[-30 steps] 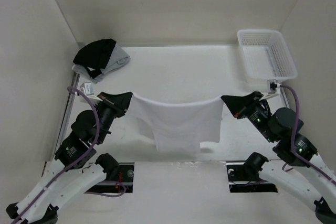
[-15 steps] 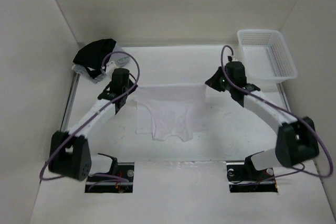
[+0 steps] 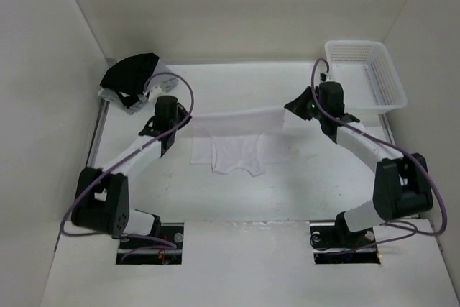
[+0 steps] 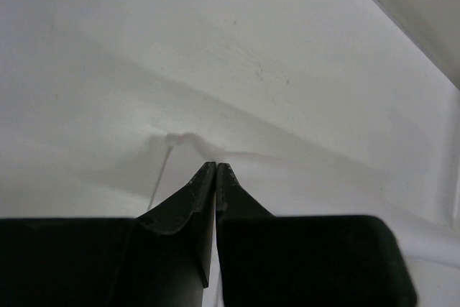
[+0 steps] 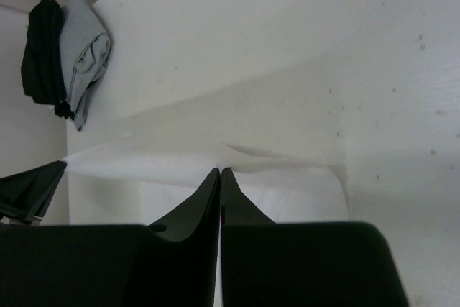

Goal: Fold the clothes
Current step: Fold the tank top

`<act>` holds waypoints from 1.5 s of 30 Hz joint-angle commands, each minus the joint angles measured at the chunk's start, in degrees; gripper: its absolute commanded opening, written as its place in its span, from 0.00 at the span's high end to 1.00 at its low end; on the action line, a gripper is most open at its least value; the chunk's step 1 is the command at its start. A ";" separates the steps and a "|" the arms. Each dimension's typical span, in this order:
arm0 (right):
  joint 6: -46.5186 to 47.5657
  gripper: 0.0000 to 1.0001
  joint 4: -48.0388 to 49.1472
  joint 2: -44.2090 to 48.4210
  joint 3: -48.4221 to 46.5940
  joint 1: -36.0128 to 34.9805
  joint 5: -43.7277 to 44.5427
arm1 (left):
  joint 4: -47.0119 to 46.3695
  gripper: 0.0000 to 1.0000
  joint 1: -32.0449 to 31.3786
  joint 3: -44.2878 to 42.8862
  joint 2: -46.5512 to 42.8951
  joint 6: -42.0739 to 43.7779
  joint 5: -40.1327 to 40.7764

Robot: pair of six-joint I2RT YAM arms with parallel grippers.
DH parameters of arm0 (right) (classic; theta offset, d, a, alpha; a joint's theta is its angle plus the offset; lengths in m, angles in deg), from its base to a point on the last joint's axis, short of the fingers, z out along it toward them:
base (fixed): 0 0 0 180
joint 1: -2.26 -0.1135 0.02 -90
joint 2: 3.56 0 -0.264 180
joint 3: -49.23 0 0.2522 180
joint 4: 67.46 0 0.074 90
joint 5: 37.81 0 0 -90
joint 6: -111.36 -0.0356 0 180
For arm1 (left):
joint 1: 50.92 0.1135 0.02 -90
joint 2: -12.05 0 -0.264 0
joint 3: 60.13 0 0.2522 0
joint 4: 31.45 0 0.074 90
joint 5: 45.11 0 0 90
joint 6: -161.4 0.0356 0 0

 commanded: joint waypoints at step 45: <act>-10.45 1.00 20.59 10.21 33.13 -1.58 4.48 | 2.94 0.70 -11.24 33.95 -36.16 -8.05 8.73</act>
